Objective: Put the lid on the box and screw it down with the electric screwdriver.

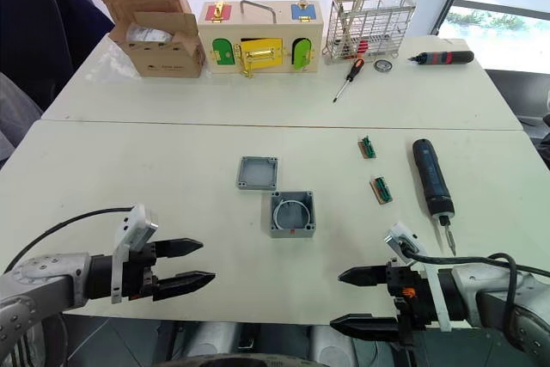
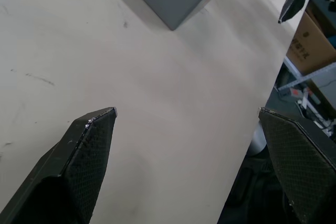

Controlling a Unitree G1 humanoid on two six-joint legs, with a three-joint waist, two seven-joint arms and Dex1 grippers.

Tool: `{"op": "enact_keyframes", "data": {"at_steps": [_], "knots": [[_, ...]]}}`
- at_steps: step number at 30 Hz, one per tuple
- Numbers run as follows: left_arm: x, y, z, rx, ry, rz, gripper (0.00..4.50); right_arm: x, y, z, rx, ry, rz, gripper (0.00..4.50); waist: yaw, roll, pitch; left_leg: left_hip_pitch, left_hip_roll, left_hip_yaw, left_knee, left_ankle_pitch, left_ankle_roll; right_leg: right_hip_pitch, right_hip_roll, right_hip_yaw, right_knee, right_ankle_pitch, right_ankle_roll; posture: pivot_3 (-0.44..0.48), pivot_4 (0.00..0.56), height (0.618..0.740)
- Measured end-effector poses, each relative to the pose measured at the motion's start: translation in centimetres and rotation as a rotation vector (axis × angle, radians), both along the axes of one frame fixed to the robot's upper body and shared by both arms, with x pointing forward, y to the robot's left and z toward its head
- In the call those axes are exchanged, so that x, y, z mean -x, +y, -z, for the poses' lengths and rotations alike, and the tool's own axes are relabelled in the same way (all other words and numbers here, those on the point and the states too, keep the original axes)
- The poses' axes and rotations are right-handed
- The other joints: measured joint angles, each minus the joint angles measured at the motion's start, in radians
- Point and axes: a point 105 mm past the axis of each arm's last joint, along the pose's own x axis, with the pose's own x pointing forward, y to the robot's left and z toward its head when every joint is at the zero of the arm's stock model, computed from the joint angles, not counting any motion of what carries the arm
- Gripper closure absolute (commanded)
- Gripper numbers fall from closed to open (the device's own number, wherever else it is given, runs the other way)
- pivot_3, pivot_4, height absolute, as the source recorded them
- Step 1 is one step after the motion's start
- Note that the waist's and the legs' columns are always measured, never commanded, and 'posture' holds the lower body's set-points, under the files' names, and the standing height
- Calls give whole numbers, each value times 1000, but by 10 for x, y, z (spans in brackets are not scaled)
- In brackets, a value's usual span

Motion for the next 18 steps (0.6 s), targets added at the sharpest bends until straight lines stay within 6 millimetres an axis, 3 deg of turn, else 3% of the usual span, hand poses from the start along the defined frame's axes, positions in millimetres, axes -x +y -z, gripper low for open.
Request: {"op": "enact_keyframes", "data": {"at_steps": [18], "knots": [[-13, 6, 0, -34, -74, -47, 67, -9, 1, 3, -10, 20, 42, 0, 0, 0, 0, 1, 0, 0, 0, 0, 0, 1, -1, 0, 0, -1, -2, 0, 150, 735]]}}
